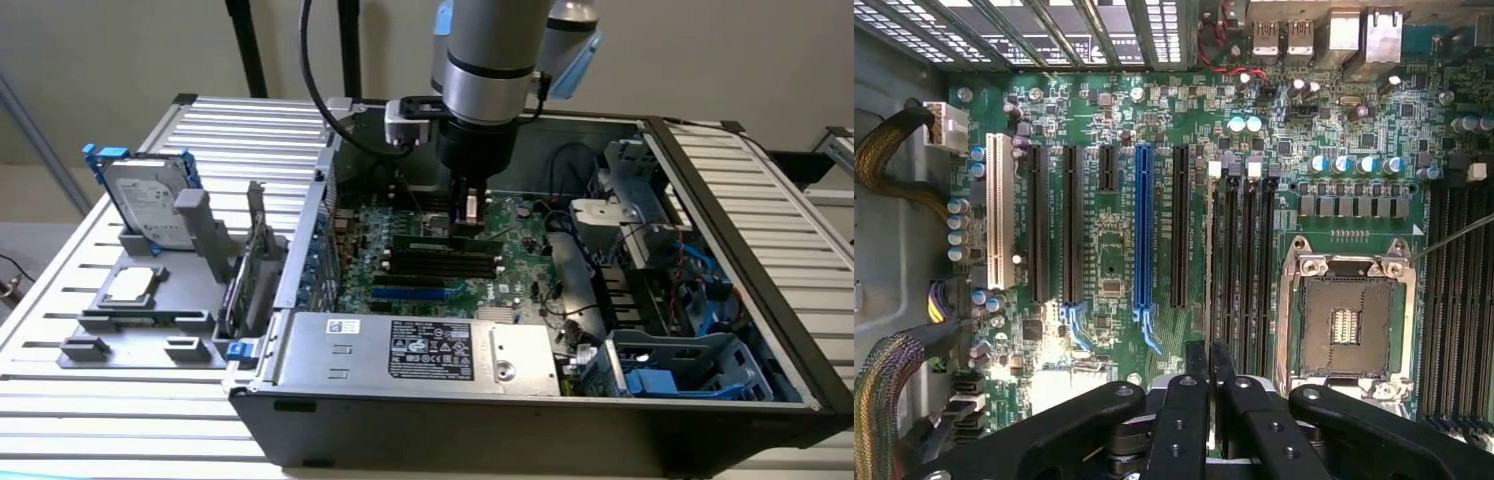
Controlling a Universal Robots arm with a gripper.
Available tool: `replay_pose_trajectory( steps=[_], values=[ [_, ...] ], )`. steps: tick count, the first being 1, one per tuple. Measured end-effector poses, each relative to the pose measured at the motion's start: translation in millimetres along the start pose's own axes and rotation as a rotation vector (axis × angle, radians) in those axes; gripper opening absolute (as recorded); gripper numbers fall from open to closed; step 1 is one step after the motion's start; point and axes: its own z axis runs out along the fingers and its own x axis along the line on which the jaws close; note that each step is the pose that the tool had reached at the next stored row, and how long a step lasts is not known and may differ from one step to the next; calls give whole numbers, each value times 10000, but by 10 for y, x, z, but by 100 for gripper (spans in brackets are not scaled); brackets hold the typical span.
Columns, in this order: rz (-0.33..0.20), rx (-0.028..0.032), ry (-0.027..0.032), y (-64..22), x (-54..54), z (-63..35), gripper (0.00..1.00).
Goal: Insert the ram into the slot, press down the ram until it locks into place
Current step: 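Insert the ram into the slot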
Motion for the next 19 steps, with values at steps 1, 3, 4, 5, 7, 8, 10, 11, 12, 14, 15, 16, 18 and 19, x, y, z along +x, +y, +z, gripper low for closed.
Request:
replay_pose_trajectory(
  steps=[1, 3, 4, 5, 7, 8, 10, 11, 12, 14, 15, 16, 18, 19],
  values=[
    [-1, -1, 0, -1, 0, 13, 13],
    [-2, 0, 0, -2, -1, 43, 13],
    [-2, 0, 0, -2, -2, 57, 13],
    [-2, 0, 1, -2, -2, 69, 13],
    [-2, -1, 2, -3, -3, 92, 13],
    [-2, -1, 3, -3, -4, 103, 13],
    [-1, -1, 12, -4, -4, 119, 13],
    [-1, -1, 17, -4, -4, 126, 13],
    [-1, 0, 22, -4, -5, 132, 13],
    [-1, 0, 43, -4, -5, 145, 13],
    [-1, 0, 54, -4, -5, 152, 13],
    [0, 0, 65, -4, -5, 159, 13],
    [1, 1, 85, -3, -6, 172, 13],
    [0, 0, 94, -3, -6, 177, 13]
  ],
)
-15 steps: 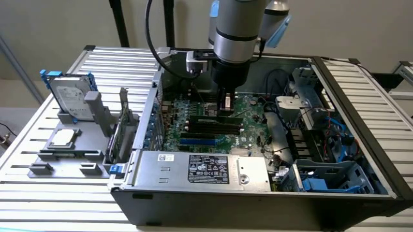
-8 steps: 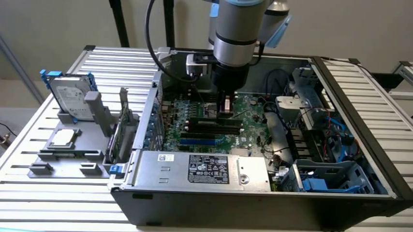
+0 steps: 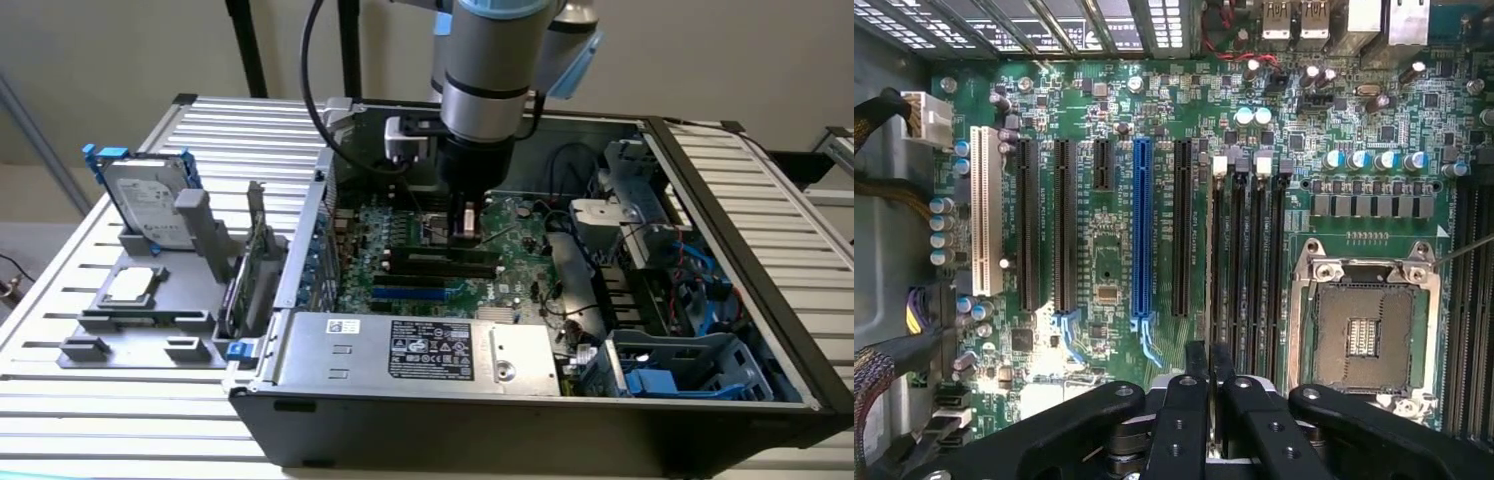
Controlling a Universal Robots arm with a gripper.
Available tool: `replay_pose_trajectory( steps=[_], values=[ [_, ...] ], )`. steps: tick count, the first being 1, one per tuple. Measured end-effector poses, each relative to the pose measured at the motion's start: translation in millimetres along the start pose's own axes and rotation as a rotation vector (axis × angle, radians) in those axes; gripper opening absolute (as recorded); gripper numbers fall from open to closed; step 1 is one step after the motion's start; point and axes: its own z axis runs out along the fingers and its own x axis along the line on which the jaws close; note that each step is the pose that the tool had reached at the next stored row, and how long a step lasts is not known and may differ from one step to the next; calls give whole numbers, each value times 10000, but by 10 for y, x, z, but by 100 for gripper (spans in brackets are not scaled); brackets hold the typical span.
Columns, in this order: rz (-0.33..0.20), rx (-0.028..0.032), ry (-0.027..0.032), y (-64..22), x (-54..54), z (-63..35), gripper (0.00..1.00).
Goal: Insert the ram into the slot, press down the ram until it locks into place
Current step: 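Insert the ram into the slot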
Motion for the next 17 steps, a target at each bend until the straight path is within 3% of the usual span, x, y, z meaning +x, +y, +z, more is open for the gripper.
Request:
replay_pose_trajectory(
  steps=[9, 17],
  values=[
    [2, 23, 57, 20, -27, 20, 13],
    [13, 129, 288, 37, -102, 22, 13]
  ],
)
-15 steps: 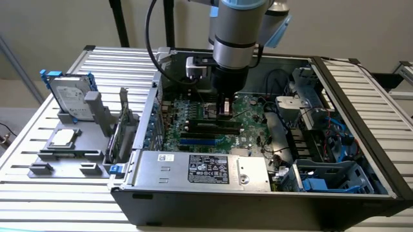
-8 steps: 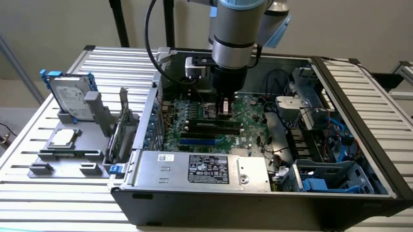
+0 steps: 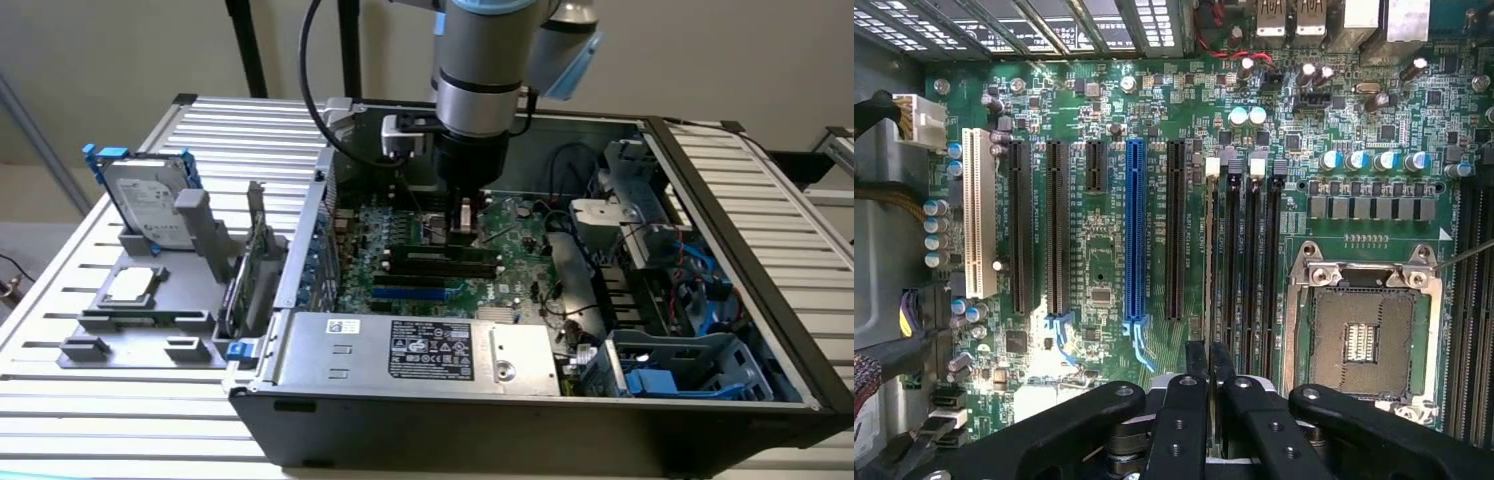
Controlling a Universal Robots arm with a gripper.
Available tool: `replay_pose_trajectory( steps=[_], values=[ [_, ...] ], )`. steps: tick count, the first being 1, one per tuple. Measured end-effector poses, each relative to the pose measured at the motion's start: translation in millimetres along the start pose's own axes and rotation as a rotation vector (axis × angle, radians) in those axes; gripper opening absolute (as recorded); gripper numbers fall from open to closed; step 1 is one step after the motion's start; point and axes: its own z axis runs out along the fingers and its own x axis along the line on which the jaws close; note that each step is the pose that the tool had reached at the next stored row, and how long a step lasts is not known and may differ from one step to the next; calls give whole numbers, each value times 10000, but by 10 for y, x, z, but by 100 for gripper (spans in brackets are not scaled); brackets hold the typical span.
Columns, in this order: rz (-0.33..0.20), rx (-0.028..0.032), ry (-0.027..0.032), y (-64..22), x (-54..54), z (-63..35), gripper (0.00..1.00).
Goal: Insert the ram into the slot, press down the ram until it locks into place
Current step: 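Insert the ram into the slot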
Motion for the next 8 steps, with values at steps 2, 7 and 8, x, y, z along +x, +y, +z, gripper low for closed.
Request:
replay_pose_trajectory(
  steps=[2, 7, 8],
  values=[
    [2, 16, 26, 5, -5, 4, 13],
    [3, 30, 33, 11, -6, 20, 13],
    [4, 33, 34, 13, -7, 24, 13]
  ],
)
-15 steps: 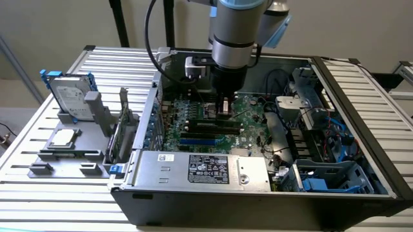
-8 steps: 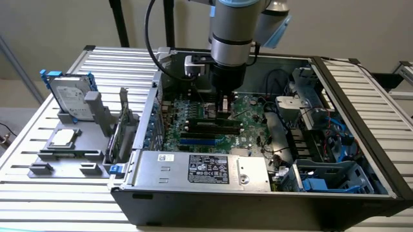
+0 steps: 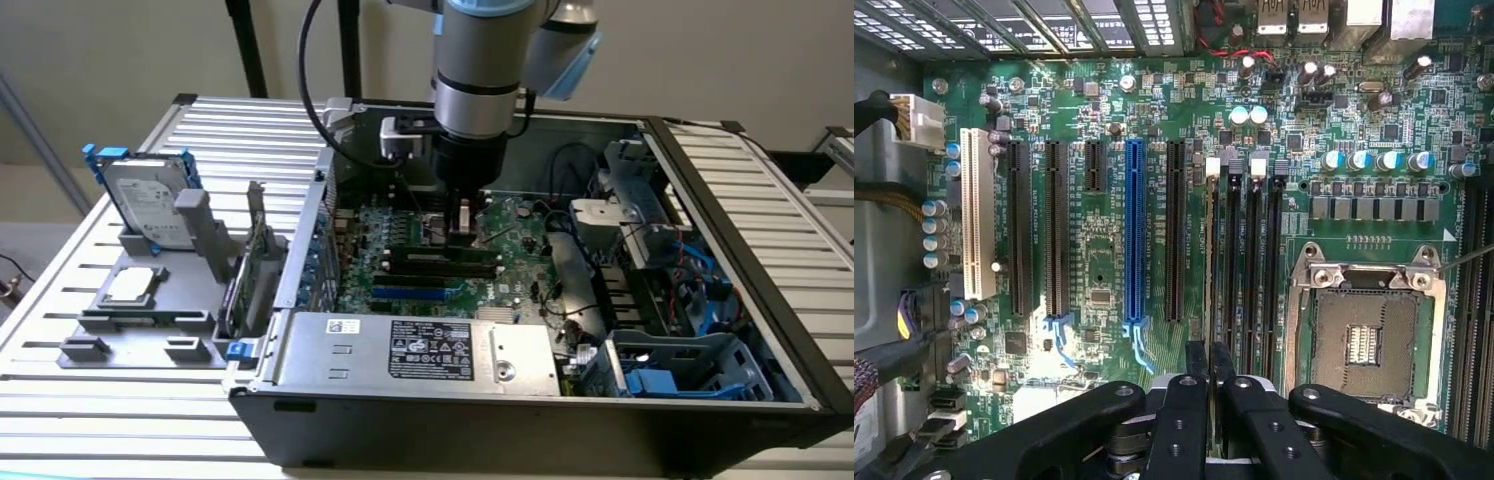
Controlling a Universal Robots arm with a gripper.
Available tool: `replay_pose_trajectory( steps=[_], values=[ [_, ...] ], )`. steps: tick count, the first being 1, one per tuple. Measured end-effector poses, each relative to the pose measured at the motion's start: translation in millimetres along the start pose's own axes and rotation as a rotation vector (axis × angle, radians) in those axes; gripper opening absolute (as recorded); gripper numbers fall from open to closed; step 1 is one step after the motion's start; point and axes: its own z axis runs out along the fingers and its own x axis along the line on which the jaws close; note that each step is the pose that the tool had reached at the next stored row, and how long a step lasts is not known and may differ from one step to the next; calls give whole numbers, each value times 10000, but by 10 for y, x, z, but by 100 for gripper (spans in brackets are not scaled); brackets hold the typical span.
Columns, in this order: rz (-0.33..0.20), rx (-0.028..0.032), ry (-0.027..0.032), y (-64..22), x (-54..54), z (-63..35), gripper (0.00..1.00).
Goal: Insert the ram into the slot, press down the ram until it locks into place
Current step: 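Insert the ram into the slot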
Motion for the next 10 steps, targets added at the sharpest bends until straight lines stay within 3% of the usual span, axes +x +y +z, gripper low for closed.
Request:
replay_pose_trajectory(
  steps=[10],
  values=[
    [6, 42, 0, 1, -3, 25, 13]
  ],
)
